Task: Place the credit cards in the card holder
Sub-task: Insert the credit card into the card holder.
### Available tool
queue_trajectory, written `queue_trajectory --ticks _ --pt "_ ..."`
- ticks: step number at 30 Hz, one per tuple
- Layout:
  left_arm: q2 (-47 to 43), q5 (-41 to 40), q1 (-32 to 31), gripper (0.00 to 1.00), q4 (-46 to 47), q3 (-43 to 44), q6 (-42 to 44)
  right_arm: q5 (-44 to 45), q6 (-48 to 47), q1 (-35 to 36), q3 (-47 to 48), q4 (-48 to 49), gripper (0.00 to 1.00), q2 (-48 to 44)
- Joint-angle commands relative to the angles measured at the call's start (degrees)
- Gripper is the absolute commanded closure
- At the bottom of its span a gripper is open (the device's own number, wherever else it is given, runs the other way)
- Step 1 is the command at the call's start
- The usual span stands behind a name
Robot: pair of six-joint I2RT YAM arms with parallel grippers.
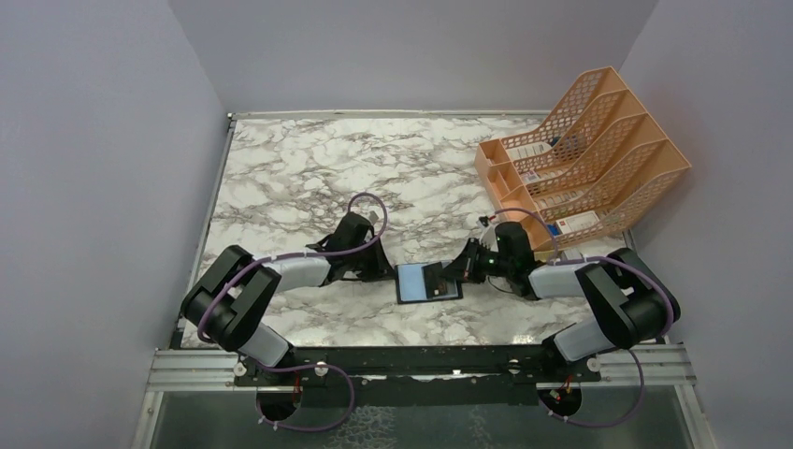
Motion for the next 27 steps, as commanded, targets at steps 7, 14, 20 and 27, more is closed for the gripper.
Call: queue_trajectory --ticks 7,14,20,27 --pt "1.4 0.1 -1.6 0.88 -3.7 -4.7 -1.8 5.0 0.1 0.0 -3.4 5.9 0.99 -1.4" --pt "1.5 0.1 -2.6 0.88 -2.6 -5.2 -2.8 6.0 -0.5 0.0 -4.1 8.3 0.99 -1.4" --pt "2.1 0.1 -3.3 0.88 -1.8 -5.6 -3.4 5.1 -1.2 0.2 -3.7 8.8 0.99 0.0" --pt "2.4 -0.2 -3.3 0.88 -1.7 -5.5 -3.4 2.5 -1.5 0.5 -3.8 6.8 0.99 0.9"
